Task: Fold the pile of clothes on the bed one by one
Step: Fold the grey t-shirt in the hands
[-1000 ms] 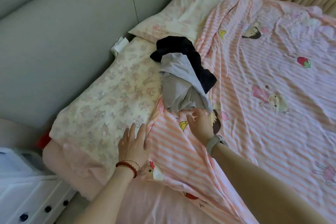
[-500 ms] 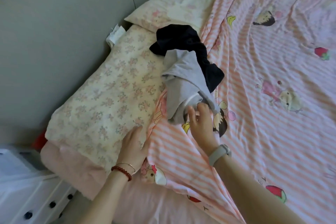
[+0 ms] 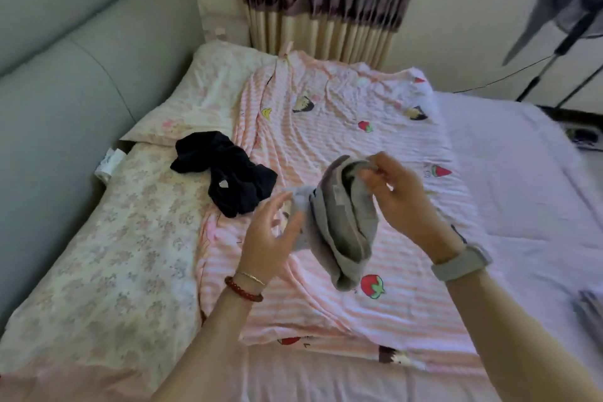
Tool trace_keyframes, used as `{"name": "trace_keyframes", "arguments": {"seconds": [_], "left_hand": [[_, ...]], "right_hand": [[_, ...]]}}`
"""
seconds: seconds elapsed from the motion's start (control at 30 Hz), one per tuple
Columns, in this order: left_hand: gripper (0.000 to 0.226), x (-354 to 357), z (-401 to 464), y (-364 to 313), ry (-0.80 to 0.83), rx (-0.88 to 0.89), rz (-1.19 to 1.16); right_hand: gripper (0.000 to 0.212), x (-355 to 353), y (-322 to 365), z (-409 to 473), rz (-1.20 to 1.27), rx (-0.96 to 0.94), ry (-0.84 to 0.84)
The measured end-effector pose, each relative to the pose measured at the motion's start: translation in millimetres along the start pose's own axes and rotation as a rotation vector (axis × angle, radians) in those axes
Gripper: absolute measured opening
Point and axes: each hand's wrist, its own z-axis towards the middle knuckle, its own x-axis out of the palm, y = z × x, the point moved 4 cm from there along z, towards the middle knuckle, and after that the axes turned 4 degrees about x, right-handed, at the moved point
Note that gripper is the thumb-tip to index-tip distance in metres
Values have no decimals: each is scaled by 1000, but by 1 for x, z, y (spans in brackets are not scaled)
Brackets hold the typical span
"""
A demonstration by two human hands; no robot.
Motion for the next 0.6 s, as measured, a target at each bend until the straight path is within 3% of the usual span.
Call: {"name": "trace_keyframes", "arguments": {"seconds": [0.07, 0.13, 0.33, 0.5, 0.6], "left_hand": [[42, 9, 0, -34, 90, 94, -19], [49, 24, -4, -64, 203, 125, -62], [81, 92, -59, -110, 502, 75, -137], [59, 119, -92, -101, 591, 15, 140], [55, 116, -82, -97, 498, -44, 74]], "right_hand": [[11, -16, 15, -16, -120, 47, 173], [9, -37, 28, -36, -161, 55, 161], [13, -103, 69, -86, -84, 53, -143], [15, -171, 63, -119, -131, 133, -425], [12, -205, 25, -143, -180, 266, -502]]}}
